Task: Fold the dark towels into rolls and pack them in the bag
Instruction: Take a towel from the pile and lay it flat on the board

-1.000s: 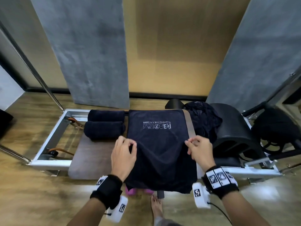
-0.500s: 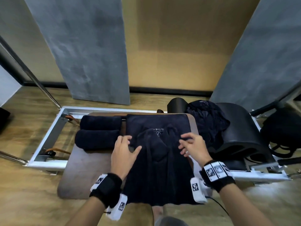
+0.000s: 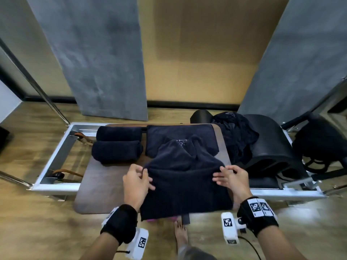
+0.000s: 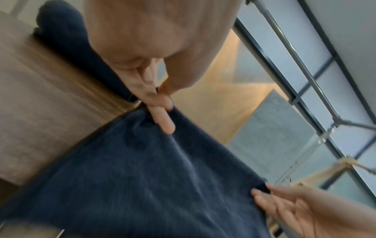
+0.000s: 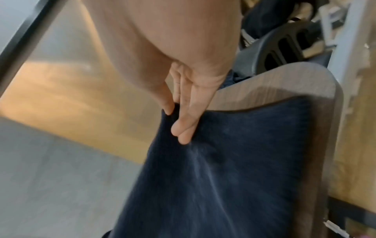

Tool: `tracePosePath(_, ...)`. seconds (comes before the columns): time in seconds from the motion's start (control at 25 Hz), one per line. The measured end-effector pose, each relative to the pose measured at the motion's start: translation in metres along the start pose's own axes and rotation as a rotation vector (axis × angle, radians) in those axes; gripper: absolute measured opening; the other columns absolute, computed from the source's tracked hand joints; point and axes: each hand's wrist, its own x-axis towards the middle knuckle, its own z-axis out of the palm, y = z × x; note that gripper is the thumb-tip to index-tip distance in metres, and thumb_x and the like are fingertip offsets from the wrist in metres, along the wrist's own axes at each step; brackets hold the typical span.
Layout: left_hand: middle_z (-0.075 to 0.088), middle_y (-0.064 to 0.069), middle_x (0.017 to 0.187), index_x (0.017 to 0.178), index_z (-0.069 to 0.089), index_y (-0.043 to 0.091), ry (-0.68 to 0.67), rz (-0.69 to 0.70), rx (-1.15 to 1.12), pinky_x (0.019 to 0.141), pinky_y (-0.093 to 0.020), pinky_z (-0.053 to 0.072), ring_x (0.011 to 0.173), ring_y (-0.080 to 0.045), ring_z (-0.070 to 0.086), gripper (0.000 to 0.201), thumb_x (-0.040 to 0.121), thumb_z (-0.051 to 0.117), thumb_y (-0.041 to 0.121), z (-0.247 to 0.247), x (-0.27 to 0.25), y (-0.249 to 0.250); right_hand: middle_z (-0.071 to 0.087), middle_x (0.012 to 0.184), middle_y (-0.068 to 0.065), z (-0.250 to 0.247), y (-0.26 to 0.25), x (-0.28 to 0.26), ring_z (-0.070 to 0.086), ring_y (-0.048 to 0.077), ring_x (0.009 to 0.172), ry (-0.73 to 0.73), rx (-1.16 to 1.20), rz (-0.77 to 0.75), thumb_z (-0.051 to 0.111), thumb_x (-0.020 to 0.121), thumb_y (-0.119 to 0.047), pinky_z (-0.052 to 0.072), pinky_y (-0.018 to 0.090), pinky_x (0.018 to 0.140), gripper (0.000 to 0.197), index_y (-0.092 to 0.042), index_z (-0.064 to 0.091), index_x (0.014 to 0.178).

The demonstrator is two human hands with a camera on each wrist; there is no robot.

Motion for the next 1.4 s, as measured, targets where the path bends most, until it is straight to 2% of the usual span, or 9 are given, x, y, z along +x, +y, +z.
tracePosePath(0.12, 0.059, -0.001, 0.145, 0.141, 0.046, 0.026, -0.122, 0.045, -0.208, 0.098, -0.034, 0.057, 0.127, -0.009, 0.062, 0.049, 0.101, 0.068, 0.007, -0.005, -0.01, 0.004, 0.07, 0.119, 0.015, -0.008, 0.002, -0.014, 0.071, 0.027, 0.108, -0.046, 0.106, -0.085, 0.063, 0.099, 0.004, 0.062, 0.049, 0.091, 0.044, -0.014, 0.052, 0.138)
tracePosePath(0.2, 0.044, 0.015, 0.153, 0.152, 0.041, 0.028, -0.232, 0.18, 0.011, 0.111, -0.033, 0.043, 0.139, -0.003, 0.044, 0.066, 0.096, 0.075, 0.015, -0.01, -0.027, -0.005, 0.07, 0.118, 0.01, -0.014, 0.012, -0.028, 0.069, 0.023, 0.111, -0.053, -0.141, -0.175, 0.068, 0.096, 0.004, 0.058, 0.048, 0.099, 0.042, -0.018, 0.061, 0.131)
tracePosePath(0.36, 0.054, 0.016, 0.139, 0.132, 0.063, 0.031, -0.294, 0.448, 0.628, 0.105, -0.035, 0.039, 0.135, -0.01, 0.046, 0.04, 0.094, 0.075, 0.037, -0.022, -0.066, -0.036, 0.068, 0.116, -0.003, -0.029, 0.043, -0.053, 0.063, 0.015, 0.11, -0.076, -0.823, -0.436, 0.076, 0.091, -0.007, 0.05, 0.031, 0.101, 0.031, -0.021, 0.071, 0.119)
tracePosePath(0.48, 0.056, 0.016, 0.132, 0.131, 0.064, 0.031, -0.243, 0.464, 0.693, 0.096, -0.035, 0.04, 0.126, -0.012, 0.049, 0.035, 0.097, 0.071, 0.036, -0.029, -0.08, -0.047, 0.058, 0.113, -0.007, -0.038, 0.058, -0.061, 0.058, 0.014, 0.112, -0.101, -1.038, -0.527, 0.076, 0.092, -0.013, 0.049, 0.032, 0.105, 0.036, -0.018, 0.07, 0.127)
tracePosePath(0.6, 0.057, 0.017, 0.106, 0.104, 0.072, 0.03, -0.165, 0.495, 0.667, 0.085, -0.038, 0.041, 0.104, -0.015, 0.056, 0.01, 0.095, 0.076, 0.028, -0.035, -0.086, -0.048, 0.056, 0.1, -0.006, -0.044, 0.061, -0.067, 0.057, 0.018, 0.104, -0.059, -1.145, -0.584, 0.079, 0.09, -0.017, 0.051, 0.038, 0.096, 0.017, -0.018, 0.077, 0.107)
tracePosePath(0.72, 0.055, 0.016, 0.099, 0.088, 0.069, 0.032, -0.13, 0.496, 0.714, 0.081, -0.039, 0.039, 0.098, -0.015, 0.054, 0.015, 0.094, 0.076, 0.02, -0.038, -0.088, -0.042, 0.057, 0.098, -0.006, -0.048, 0.06, -0.073, 0.056, 0.019, 0.098, -0.059, -1.183, -0.671, 0.077, 0.091, -0.014, 0.049, 0.041, 0.086, 0.005, -0.018, 0.075, 0.092)
tracePosePath(0.92, 0.058, 0.014, 0.08, 0.09, 0.048, 0.033, -0.059, 0.559, 0.677, 0.081, -0.04, 0.041, 0.078, -0.013, 0.061, 0.034, 0.101, 0.059, 0.003, -0.035, -0.083, -0.018, 0.057, 0.08, -0.01, -0.052, 0.046, -0.074, 0.056, 0.012, 0.072, -0.115, -0.926, -0.641, 0.054, 0.105, -0.014, 0.048, 0.041, 0.069, 0.022, -0.032, 0.049, 0.092)
tracePosePath(1.16, 0.07, 0.014, 0.089, 0.092, 0.064, 0.031, -0.06, 0.542, 0.434, 0.078, -0.037, 0.05, 0.083, -0.008, 0.065, 0.013, 0.105, 0.063, 0.033, -0.032, -0.02, 0.04, 0.073, 0.101, 0.0, -0.042, -0.031, -0.042, 0.068, 0.013, 0.093, -0.064, -0.754, -0.789, 0.074, 0.095, -0.008, 0.054, 0.031, 0.088, 0.018, -0.011, 0.076, 0.113)
tracePosePath(1.4, 0.076, 0.013, 0.089, 0.086, 0.075, 0.028, -0.141, 0.466, 0.231, 0.082, -0.016, 0.05, 0.087, -0.003, 0.07, 0.018, 0.089, 0.083, 0.012, -0.025, 0.085, 0.09, 0.074, 0.092, -0.008, -0.028, -0.107, 0.042, 0.066, -0.003, 0.088, -0.094, -0.685, -0.746, 0.08, 0.089, -0.005, 0.047, 0.007, 0.076, 0.017, -0.014, 0.079, 0.104)
